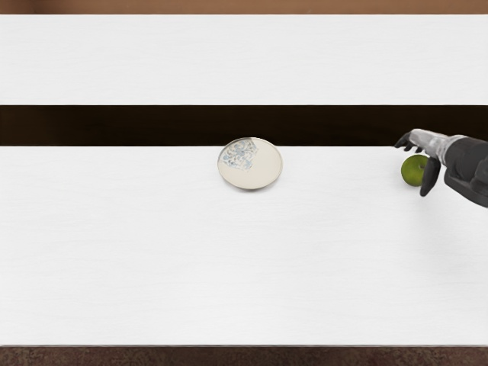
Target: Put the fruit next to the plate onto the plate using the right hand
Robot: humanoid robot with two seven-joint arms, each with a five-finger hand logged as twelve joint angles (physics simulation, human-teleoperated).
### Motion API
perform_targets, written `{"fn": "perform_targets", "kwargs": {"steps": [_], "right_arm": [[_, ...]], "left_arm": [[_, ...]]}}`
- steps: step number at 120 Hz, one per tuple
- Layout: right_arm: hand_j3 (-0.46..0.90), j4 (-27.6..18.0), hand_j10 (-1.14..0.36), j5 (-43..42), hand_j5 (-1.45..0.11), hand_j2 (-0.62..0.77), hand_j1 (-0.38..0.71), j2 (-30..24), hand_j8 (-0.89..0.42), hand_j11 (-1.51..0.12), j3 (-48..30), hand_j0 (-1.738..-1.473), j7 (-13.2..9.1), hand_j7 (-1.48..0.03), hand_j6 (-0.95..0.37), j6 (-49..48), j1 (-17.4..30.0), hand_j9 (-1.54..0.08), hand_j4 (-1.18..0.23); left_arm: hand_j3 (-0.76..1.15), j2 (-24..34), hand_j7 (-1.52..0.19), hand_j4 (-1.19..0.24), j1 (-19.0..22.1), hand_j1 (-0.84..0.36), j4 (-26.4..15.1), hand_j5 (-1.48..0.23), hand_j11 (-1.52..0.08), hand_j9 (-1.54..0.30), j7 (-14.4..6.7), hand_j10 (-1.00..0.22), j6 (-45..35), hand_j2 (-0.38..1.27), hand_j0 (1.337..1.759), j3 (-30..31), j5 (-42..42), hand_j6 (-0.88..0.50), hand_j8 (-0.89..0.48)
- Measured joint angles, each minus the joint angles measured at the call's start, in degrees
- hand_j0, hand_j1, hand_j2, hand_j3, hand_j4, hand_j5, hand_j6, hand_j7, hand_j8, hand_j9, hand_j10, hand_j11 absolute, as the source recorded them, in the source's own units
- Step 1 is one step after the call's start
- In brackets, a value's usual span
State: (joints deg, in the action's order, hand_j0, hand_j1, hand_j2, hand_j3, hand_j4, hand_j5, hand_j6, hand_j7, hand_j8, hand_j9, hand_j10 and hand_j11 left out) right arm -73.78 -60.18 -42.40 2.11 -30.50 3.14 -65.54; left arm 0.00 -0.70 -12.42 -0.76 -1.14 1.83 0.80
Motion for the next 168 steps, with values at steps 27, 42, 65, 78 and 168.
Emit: {"fn": "perform_targets", "kwargs": {"steps": [27, 42, 65, 78, 168], "right_arm": [[0.0, 1.9, -0.29, -1.6, -0.37, -0.05, -0.01, 1.8, -0.29, -0.37, 1.7, -1.658, 0.0, -0.37, -0.29, 3.1, 0.5, -0.37, -0.29], [0.0, 2.3, -0.3, -1.8, -0.38, -0.05, 0.0, 2.4, -0.3, -0.38, 2.9, -1.658, 0.0, -0.38, -0.3, 5.2, 0.9, -0.38, -0.3], [0.0, 3.3, -0.3, -1.7, -0.39, -0.06, 0.0, 3.4, -0.3, -0.39, 3.3, -1.658, 0.0, -0.39, -0.3, 6.9, 1.6, -0.39, -0.3], [0.0, 3.7, -0.32, -1.8, -0.41, -0.06, 0.03, 3.6, -0.32, -0.41, 3.4, -1.658, 0.1, -0.41, -0.32, 7.3, 1.9, -0.41, -0.32], [0.0, 7.4, -0.72, -1.1, -1.01, -0.05, 0.26, 5.6, -0.33, -1.02, 1.9, -1.642, 0.1, -0.97, -0.26, 7.1, 1.9, -1.02, -0.4]], "left_arm": [[0.0, 0.0, 0.0, 0.0, 0.0, 0.35, 0.0, 0.0, 0.0, 0.0, 0.0, 0.0, 0.0, 0.0, 1.658, 0.0, 0.0, 0.0, 0.0], [0.0, 0.0, 0.0, 0.0, 0.0, 0.35, 0.0, 0.0, 0.0, 0.0, 0.0, 0.0, 0.0, 0.0, 1.658, 0.0, 0.0, 0.0, 0.0], [0.0, 0.0, 0.0, 0.0, 0.0, 0.35, 0.0, 0.0, 0.0, 0.0, 0.0, 0.0, 0.0, 0.0, 1.658, 0.0, 0.0, 0.0, 0.0], [0.0, 0.0, 0.0, 0.0, 0.0, 0.35, 0.0, 0.0, 0.0, 0.0, 0.0, 0.0, 0.0, 0.0, 1.658, 0.0, 0.0, 0.0, 0.0], [0.0, 0.0, 0.0, 0.0, 0.0, 0.35, 0.0, 0.0, 0.0, 0.0, 0.0, 0.0, 0.0, 0.0, 1.658, 0.0, 0.0, 0.0, 0.0]]}}
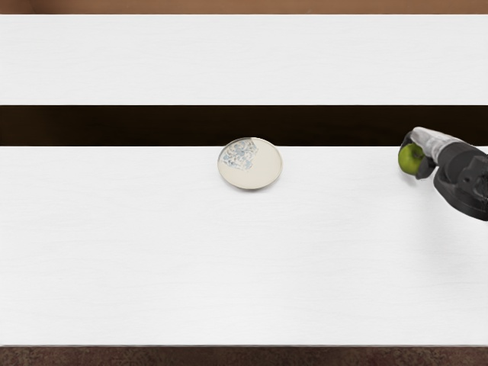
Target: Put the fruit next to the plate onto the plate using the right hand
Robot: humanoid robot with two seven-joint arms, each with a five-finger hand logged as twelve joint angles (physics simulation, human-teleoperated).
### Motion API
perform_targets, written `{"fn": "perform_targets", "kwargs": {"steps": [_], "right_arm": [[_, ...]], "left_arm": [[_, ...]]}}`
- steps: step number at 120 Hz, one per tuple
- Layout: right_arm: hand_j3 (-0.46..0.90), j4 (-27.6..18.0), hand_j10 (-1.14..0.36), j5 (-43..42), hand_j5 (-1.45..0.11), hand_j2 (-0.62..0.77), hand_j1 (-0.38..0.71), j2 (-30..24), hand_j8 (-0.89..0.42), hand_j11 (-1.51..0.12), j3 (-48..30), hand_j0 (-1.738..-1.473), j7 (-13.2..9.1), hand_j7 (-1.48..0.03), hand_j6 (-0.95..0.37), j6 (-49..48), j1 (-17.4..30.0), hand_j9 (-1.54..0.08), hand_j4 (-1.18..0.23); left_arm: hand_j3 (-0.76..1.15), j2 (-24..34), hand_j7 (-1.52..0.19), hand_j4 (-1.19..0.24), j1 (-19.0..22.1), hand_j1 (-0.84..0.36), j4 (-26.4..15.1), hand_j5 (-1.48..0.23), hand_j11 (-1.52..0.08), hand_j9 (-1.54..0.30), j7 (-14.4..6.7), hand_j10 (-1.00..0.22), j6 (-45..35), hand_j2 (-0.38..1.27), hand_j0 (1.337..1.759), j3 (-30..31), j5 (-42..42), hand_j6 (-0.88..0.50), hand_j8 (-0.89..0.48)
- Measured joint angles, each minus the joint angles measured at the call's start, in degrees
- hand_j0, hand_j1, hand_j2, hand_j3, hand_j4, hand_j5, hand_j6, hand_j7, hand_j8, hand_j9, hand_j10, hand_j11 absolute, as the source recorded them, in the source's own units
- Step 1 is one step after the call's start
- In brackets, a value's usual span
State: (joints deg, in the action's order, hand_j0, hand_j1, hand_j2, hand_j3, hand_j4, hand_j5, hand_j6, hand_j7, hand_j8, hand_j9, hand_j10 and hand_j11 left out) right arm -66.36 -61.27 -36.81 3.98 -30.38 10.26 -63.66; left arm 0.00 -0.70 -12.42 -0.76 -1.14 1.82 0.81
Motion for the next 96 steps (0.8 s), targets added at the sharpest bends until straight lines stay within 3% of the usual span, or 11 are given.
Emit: {"fn": "perform_targets", "kwargs": {"steps": [13, 68, 96], "right_arm": [[0.0, 0.2, -0.73, -0.1, -1.04, -0.1, 0.23, 1.7, -0.32, -1.05, -1.2, -1.64, 0.1, -0.99, -0.26, 0.1, -1.1, -1.05, -0.4], [0.0, 0.2, -0.73, -0.1, -1.07, -0.02, 0.28, 13.3, -0.28, -1.08, -3.5, -1.643, 0.7, -1.01, -0.23, 0.3, -5.6, -1.07, -0.36], [0.0, -0.1, -0.73, -0.8, -1.07, 0.03, 0.32, 19.2, -0.26, -1.09, -3.0, -1.644, 7.0, -1.0, -0.21, 0.0, -7.1, -1.08, -0.33]], "left_arm": [[0.0, 0.0, 0.0, 0.0, 0.0, 0.35, 0.0, 0.0, 0.0, 0.0, 0.0, 0.0, 0.0, 0.0, 1.658, 0.0, 0.0, 0.0, 0.0], [0.0, 0.0, 0.0, 0.0, 0.0, 0.35, 0.0, 0.0, 0.0, 0.0, 0.0, 0.0, 0.0, 0.0, 1.658, 0.0, 0.0, 0.0, 0.0], [0.0, 0.0, 0.0, 0.0, 0.0, 0.35, 0.0, 0.0, 0.0, 0.0, 0.0, 0.0, 0.0, 0.0, 1.658, 0.0, 0.0, 0.0, 0.0]]}}
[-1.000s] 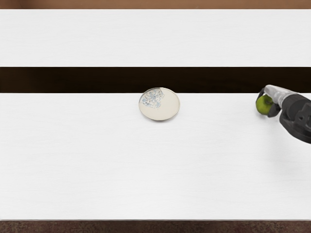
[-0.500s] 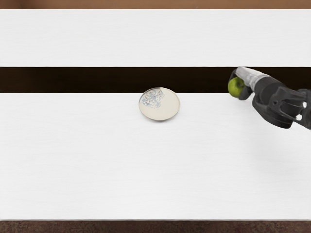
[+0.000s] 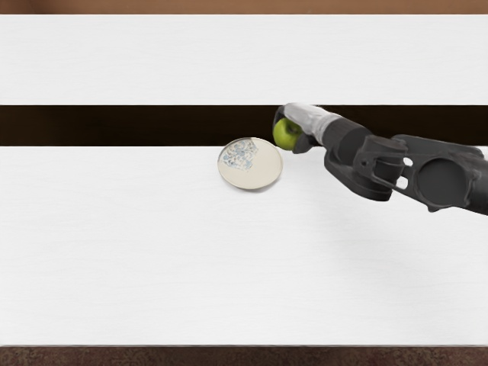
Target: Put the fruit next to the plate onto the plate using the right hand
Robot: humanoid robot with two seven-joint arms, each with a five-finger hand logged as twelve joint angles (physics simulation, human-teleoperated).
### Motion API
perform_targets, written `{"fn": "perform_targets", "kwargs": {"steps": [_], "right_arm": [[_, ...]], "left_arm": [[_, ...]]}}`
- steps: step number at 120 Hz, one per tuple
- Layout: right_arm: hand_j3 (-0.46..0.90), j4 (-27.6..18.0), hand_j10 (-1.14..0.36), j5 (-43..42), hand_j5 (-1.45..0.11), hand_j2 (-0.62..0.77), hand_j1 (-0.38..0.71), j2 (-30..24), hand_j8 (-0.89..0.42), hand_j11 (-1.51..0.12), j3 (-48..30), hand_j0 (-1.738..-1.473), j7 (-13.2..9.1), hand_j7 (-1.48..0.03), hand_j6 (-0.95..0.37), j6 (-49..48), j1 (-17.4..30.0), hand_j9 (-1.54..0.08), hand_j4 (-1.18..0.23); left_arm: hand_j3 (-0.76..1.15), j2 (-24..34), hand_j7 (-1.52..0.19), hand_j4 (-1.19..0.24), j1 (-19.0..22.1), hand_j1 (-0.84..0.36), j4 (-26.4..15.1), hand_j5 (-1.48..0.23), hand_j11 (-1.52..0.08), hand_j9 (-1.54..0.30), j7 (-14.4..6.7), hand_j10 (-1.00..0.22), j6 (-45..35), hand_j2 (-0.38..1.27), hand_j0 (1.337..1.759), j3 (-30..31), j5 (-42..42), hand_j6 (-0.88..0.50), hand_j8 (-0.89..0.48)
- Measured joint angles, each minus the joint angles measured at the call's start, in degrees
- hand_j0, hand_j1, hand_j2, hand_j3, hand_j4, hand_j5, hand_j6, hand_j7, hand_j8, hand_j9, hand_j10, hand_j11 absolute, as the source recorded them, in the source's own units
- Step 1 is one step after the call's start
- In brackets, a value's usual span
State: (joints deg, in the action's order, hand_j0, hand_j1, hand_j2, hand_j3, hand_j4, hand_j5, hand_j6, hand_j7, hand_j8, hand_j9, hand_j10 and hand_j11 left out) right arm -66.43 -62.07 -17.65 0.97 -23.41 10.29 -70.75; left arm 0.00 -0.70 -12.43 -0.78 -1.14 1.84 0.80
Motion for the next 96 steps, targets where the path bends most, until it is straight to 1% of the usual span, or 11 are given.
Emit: {"fn": "perform_targets", "kwargs": {"steps": [13, 21, 24, 35, 47, 55, 61, 64, 74, 84, 96], "right_arm": [[0.0, 0.0, -0.73, -0.2, -1.07, 0.0, 0.31, 1.5, -0.27, -1.08, -0.2, -1.643, 3.1, -1.0, -0.21, 0.0, -0.2, -1.07, -0.33], [0.0, 0.1, -0.73, -0.3, -1.07, 0.04, 0.32, 2.4, -0.29, -1.08, -0.3, -1.641, 4.3, -1.0, -0.22, 0.1, -0.1, -1.07, -0.34], [0.0, 0.1, -0.72, -0.3, -1.08, 0.0, 0.31, 2.6, -0.28, -1.09, -0.4, -1.64, 4.6, -1.0, -0.22, 0.1, -0.1, -1.07, -0.33], [0.0, 0.3, -0.73, -0.5, -1.06, 0.09, 0.33, 3.1, -0.31, -1.08, -0.5, -1.64, 5.4, -1.0, -0.22, 0.5, 0.1, -1.07, -0.35], [0.0, 0.6, -0.73, -0.5, -1.04, 0.12, 0.33, 3.4, -0.35, -1.06, -0.6, -1.642, 6.0, -1.0, -0.25, 1.2, 0.9, -1.05, -0.39], [0.0, 0.9, -0.74, -0.6, -1.01, 0.02, 0.27, 3.6, -0.39, -1.04, -0.7, -1.643, 6.3, -0.99, -0.28, 1.5, 1.6, -1.04, -0.43], [0.0, 1.5, -0.74, -0.6, -1.01, 0.08, 0.29, 4.0, -0.39, -1.04, -0.7, -1.643, 6.4, -0.99, -0.28, 1.5, 2.2, -1.03, -0.44], [0.0, 1.8, -0.73, -0.5, -1.01, 0.23, 0.32, 4.3, -0.39, -1.04, -0.6, -1.644, 6.5, -0.99, -0.27, 1.6, 2.6, -1.03, -0.43], [0.0, 2.4, -0.73, -0.5, -1.0, 0.18, 0.35, 4.9, -0.4, -1.03, -0.6, -1.644, 6.6, -0.98, -0.27, 1.6, 3.3, -1.02, -0.42], [0.0, 2.7, -0.69, -0.4, -0.95, 0.07, 0.3, 5.1, -0.43, -0.98, -0.7, -1.646, 6.6, -0.93, -0.29, 1.6, 3.8, -0.97, -0.45], [0.0, 2.9, -0.45, 0.6, -0.61, 0.04, 0.07, 5.2, -0.28, -0.63, -2.8, -1.65, 6.5, -0.6, -0.2, 1.4, 4.6, -0.62, -0.29]], "left_arm": [[0.0, 0.0, 0.0, 0.0, 0.0, 0.35, 0.0, 0.0, 0.0, 0.0, 0.0, 0.0, 0.0, 0.0, 1.658, 0.0, 0.0, 0.0, 0.0], [0.0, 0.0, 0.0, 0.0, 0.0, 0.35, 0.0, 0.0, 0.0, 0.0, 0.0, 0.0, 0.0, 0.0, 1.658, 0.0, 0.0, 0.0, 0.0], [0.0, 0.0, 0.0, 0.0, 0.0, 0.35, 0.0, 0.0, 0.0, 0.0, 0.0, 0.0, 0.0, 0.0, 1.658, 0.0, 0.0, 0.0, 0.0], [0.0, 0.0, 0.0, 0.0, 0.0, 0.35, 0.0, 0.0, 0.0, 0.0, 0.0, 0.0, 0.0, 0.0, 1.658, 0.0, 0.0, 0.0, 0.0], [0.0, 0.0, 0.0, 0.0, 0.0, 0.35, 0.0, 0.0, 0.0, 0.0, 0.0, 0.0, 0.0, 0.0, 1.658, 0.0, 0.0, 0.0, 0.0], [0.0, 0.0, 0.0, 0.0, 0.0, 0.35, 0.0, 0.0, 0.0, 0.0, 0.0, 0.0, 0.0, 0.0, 1.658, 0.0, 0.0, 0.0, 0.0], [0.0, 0.0, 0.0, 0.0, 0.0, 0.35, 0.0, 0.0, 0.0, 0.0, 0.0, 0.0, 0.0, 0.0, 1.658, 0.0, 0.0, 0.0, 0.0], [0.0, 0.0, 0.0, 0.0, 0.0, 0.35, 0.0, 0.0, 0.0, 0.0, 0.0, 0.0, 0.0, 0.0, 1.658, 0.0, 0.0, 0.0, 0.0], [0.0, 0.0, 0.0, 0.0, 0.0, 0.35, 0.0, 0.0, 0.0, 0.0, 0.0, 0.0, 0.0, 0.0, 1.658, 0.0, 0.0, 0.0, 0.0], [0.0, 0.0, 0.0, 0.0, 0.0, 0.35, 0.0, 0.0, 0.0, 0.0, 0.0, 0.0, 0.0, 0.0, 1.658, 0.0, 0.0, 0.0, 0.0], [0.0, 0.0, 0.0, 0.0, 0.0, 0.35, 0.0, 0.0, 0.0, 0.0, 0.0, 0.0, 0.0, 0.0, 1.658, 0.0, 0.0, 0.0, 0.0]]}}
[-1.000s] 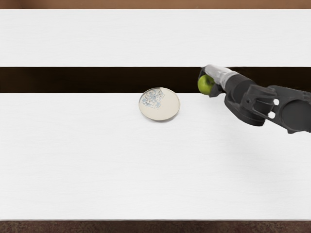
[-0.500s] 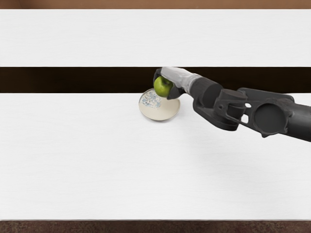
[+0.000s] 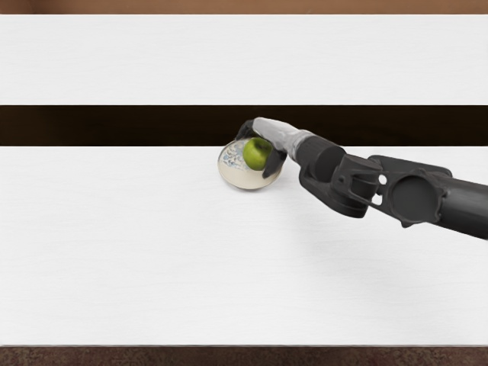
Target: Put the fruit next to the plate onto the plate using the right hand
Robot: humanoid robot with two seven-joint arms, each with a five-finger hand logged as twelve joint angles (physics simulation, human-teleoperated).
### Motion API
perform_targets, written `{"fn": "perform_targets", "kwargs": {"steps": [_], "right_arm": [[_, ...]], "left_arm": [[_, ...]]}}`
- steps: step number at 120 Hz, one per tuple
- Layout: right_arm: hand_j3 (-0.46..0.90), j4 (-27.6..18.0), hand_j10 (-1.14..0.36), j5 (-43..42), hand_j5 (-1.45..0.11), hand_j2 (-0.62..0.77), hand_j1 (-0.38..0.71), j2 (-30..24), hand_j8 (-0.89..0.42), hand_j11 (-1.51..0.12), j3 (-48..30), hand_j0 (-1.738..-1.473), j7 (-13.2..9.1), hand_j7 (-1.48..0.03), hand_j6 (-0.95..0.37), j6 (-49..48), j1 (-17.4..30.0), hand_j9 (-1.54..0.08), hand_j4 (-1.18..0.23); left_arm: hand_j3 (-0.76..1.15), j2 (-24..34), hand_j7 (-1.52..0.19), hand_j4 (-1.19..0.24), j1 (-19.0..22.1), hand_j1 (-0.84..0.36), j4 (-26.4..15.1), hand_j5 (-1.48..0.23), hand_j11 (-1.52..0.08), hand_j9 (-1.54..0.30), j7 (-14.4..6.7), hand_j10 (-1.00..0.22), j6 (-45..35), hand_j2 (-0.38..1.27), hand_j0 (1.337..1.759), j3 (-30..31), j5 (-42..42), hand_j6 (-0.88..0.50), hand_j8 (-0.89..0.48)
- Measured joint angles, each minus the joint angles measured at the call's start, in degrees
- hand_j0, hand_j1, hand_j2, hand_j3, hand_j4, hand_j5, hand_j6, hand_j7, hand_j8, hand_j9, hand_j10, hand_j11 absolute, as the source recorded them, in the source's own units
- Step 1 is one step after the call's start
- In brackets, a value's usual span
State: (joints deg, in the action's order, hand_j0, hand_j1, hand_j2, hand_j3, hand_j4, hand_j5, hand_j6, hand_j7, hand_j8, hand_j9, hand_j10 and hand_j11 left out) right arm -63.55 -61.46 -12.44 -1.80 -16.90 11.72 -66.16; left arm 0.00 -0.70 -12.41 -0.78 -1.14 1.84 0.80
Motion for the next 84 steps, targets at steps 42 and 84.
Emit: {"fn": "perform_targets", "kwargs": {"steps": [42, 84], "right_arm": [[0.0, -1.5, -0.1, 7.1, -0.14, 0.0, -0.25, -4.8, -0.07, -0.14, -8.7, -1.657, -0.5, -0.13, -0.06, -8.8, 0.2, -0.14, -0.08], [0.0, -8.5, -0.04, 28.2, -0.05, 0.0, -0.31, -24.7, -0.03, -0.05, -17.8, -1.658, -0.7, -0.05, -0.03, -34.0, 0.4, -0.05, -0.03]], "left_arm": [[0.0, 0.0, 0.0, 0.0, 0.0, 0.35, 0.0, 0.0, 0.0, 0.0, 0.0, 0.0, 0.0, 0.0, 1.658, 0.0, 0.0, 0.0, 0.0], [0.0, 0.0, 0.0, 0.0, 0.0, 0.35, 0.0, 0.0, 0.0, 0.0, 0.0, 0.0, 0.0, 0.0, 1.658, 0.0, 0.0, 0.0, 0.0]]}}
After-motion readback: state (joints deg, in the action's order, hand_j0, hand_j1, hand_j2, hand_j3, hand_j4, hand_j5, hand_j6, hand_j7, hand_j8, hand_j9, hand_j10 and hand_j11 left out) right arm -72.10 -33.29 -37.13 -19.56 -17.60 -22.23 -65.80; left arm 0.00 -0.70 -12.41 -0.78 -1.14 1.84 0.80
